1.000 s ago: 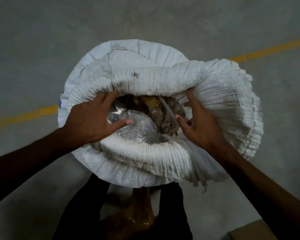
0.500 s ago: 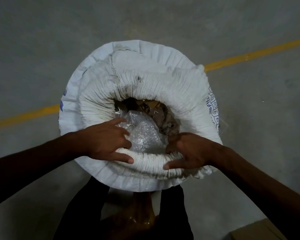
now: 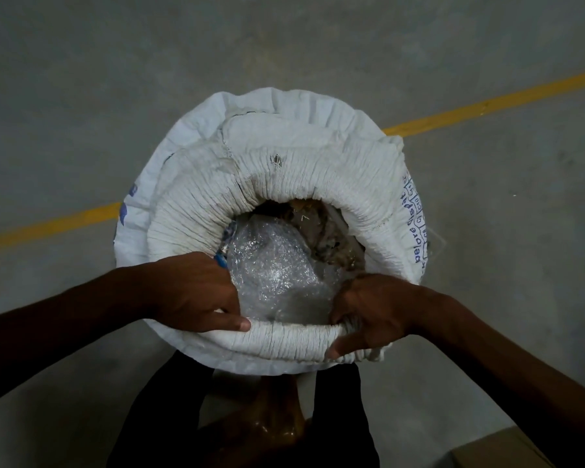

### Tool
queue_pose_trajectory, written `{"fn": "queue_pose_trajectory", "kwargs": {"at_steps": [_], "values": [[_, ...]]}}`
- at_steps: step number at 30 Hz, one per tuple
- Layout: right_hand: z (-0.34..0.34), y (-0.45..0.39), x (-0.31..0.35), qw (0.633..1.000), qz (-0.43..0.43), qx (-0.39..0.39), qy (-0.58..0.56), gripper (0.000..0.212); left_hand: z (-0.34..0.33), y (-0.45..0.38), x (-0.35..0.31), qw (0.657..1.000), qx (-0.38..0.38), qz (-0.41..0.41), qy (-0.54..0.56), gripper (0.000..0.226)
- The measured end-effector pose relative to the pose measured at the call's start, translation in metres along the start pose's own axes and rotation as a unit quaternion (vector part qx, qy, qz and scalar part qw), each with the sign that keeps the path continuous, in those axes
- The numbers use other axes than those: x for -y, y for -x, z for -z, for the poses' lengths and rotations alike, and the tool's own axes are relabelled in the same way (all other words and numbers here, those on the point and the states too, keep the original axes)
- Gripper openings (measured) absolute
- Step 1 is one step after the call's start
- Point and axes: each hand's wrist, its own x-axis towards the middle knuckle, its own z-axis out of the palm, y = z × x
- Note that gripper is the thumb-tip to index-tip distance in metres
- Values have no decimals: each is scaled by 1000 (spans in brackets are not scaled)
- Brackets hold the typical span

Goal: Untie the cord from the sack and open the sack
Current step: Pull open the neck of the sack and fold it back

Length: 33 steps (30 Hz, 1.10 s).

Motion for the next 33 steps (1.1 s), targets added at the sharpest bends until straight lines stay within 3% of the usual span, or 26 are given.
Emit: {"fn": "queue_pose_trajectory", "kwargs": {"at_steps": [6, 11, 13, 15, 17, 19, 22, 29, 33], "values": [[4, -4, 5, 1000, -9, 10, -17, 61, -9, -5, 4, 999, 21, 15, -28, 108], [-1, -6, 6, 1000, -15, 15, 5, 79, -12, -6, 3, 999, 5, 49, -14, 113], [2, -9, 7, 1000, -13, 1, -7, 84, -11, -8, 5, 997, -42, 60, 13, 101], [6, -14, 5, 998, -18, -47, -35, 78, -5, -14, 11, 987, -107, 84, 83, 78], [10, -23, -1, 987, -39, -143, -66, 64, 1, -22, 21, 967, -170, 117, 148, 64], [14, -33, -8, 956, -76, -261, -110, 56, 10, -29, 33, 943, -231, 154, 183, 64], [30, -44, -15, 905, -135, -371, -159, 68, 28, -33, 43, 915, -296, 199, 188, 76], [61, -39, -25, 883, -142, -436, -94, 79, 50, -17, 48, 909, -310, 257, 111, 105], [75, -37, -41, 896, -152, -415, -43, 87, 64, -6, 57, 892, -345, 279, 83, 116]]}}
